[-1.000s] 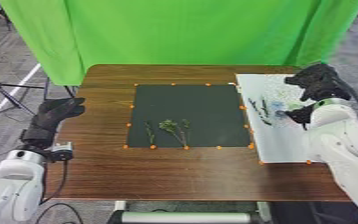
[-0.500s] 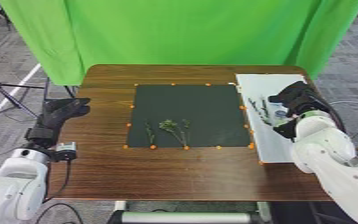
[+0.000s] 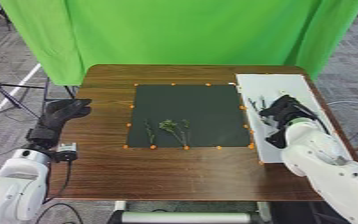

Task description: Arrange flowers

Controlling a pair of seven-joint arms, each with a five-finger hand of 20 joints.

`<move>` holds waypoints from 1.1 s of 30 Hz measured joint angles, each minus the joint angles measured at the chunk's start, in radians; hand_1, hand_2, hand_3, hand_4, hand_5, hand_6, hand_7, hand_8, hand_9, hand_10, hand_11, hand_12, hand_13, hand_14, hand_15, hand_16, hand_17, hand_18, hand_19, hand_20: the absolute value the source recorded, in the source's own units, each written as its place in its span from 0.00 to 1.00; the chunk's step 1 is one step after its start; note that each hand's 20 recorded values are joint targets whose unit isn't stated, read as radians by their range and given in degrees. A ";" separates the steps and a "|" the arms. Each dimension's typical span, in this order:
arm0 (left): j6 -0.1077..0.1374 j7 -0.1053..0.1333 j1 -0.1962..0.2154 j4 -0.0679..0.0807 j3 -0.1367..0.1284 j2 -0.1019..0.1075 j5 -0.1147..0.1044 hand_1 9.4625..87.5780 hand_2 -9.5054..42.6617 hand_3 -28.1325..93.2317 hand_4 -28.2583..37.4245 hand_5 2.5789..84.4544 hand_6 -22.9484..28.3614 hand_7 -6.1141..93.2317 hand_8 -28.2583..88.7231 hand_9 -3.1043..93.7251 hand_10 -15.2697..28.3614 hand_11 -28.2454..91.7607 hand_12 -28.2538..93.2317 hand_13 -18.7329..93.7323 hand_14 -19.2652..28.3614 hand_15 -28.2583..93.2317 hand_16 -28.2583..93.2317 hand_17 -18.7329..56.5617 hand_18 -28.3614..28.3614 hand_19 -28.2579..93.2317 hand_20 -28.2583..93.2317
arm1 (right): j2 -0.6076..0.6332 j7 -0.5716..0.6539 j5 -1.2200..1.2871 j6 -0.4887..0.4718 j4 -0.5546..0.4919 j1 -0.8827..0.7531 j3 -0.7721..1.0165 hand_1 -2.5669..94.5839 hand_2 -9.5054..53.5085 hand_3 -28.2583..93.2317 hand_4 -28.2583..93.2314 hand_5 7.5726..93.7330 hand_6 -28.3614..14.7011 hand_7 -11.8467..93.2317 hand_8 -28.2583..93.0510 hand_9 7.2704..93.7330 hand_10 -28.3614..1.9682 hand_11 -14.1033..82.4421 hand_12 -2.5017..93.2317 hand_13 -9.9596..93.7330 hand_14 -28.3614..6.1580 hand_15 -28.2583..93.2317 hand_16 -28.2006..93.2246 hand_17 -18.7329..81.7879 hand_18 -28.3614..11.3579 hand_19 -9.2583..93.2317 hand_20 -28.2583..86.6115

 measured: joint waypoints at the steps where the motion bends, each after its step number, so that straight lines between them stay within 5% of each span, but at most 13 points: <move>1: 0.000 0.000 0.000 0.000 0.000 -0.001 0.000 0.28 0.39 0.73 0.07 0.58 0.57 0.21 0.18 0.56 0.73 0.42 0.30 0.53 0.83 0.41 0.19 0.32 0.73 0.40 0.33 | -0.002 0.000 0.000 -0.002 0.001 0.006 -0.006 0.40 0.00 0.72 0.14 0.67 0.58 0.25 0.20 0.77 0.39 0.30 0.25 0.94 0.65 0.63 0.50 0.77 0.41 0.98 0.57; 17: 0.000 0.001 0.003 -0.002 0.000 -0.002 0.001 0.28 0.39 0.73 0.07 0.58 0.57 0.21 0.18 0.56 0.73 0.42 0.30 0.53 0.83 0.41 0.19 0.32 0.73 0.40 0.33 | 0.005 0.022 -0.127 -0.203 0.044 0.229 -0.270 0.54 0.00 0.71 0.12 0.68 0.55 0.25 0.21 0.81 0.43 0.35 0.28 0.96 0.71 0.63 0.50 0.81 0.50 0.95 0.59; 21: 0.000 0.001 0.003 -0.003 -0.001 -0.003 0.002 0.28 0.39 0.73 0.07 0.59 0.57 0.21 0.18 0.56 0.73 0.42 0.30 0.53 0.83 0.41 0.19 0.32 0.73 0.40 0.33 | 0.005 0.036 -0.124 -0.233 0.051 0.269 -0.307 0.71 0.00 0.55 0.20 0.74 0.54 0.23 0.40 0.90 0.56 0.23 0.44 0.97 0.73 0.62 0.51 0.83 0.51 0.93 0.61; 33: 0.000 0.000 0.010 -0.008 -0.007 -0.006 0.002 0.28 0.39 0.73 0.07 0.59 0.57 0.21 0.18 0.56 0.74 0.42 0.30 0.53 0.83 0.41 0.19 0.32 0.73 0.40 0.33 | -0.005 0.039 -0.021 -0.200 0.049 0.260 -0.270 0.72 0.00 0.64 0.22 0.79 0.56 0.36 0.42 0.94 0.59 0.36 0.60 1.00 0.78 0.66 0.53 0.86 0.52 0.95 0.65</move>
